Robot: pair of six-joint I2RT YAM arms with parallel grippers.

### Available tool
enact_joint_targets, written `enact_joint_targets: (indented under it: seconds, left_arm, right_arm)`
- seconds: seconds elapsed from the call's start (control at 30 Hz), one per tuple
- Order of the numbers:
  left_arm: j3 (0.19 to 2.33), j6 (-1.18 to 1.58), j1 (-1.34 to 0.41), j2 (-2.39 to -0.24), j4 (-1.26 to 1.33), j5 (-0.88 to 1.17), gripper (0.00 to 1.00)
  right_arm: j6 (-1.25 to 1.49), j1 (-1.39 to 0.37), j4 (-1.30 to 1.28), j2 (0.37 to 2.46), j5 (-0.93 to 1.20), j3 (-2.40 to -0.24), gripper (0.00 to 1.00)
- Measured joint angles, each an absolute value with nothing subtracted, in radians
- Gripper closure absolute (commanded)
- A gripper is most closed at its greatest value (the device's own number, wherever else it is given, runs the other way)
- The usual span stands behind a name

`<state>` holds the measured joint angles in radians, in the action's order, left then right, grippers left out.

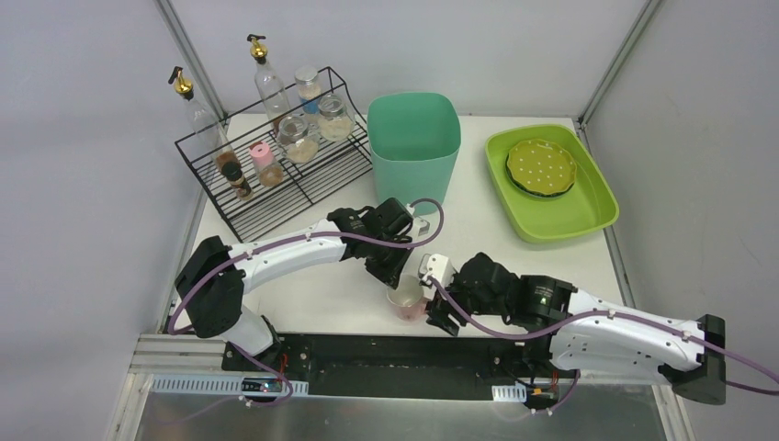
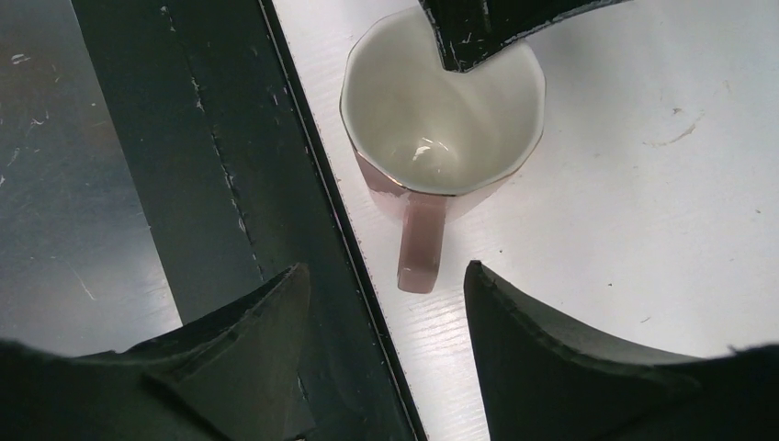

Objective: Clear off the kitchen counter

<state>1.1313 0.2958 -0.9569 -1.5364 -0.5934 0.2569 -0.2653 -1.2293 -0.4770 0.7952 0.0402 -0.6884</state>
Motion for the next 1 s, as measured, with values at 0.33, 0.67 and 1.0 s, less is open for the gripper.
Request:
enact_joint_targets:
  seconds: [0.33, 0.67, 1.0]
  left_arm:
    - [1.131, 0.295, -0.957, -1.536, -0.596, 0.258, 1.0]
    - [1.131, 0.295, -0.957, -1.536, -0.596, 0.258, 1.0]
    - [1.131, 0.286, -0.963, -1.536, -0.616, 0.275, 1.0]
  right_arm:
    - [-0.263, -1.229, -0.411, 0.857, 0.042, -0.664, 0.4]
    - [-0.26, -1.229, -0.371, 0.92, 0.038, -0.659, 0.58]
    - [-0.239, -1.228, -0.369, 0.933, 0.013, -0.659, 0.91]
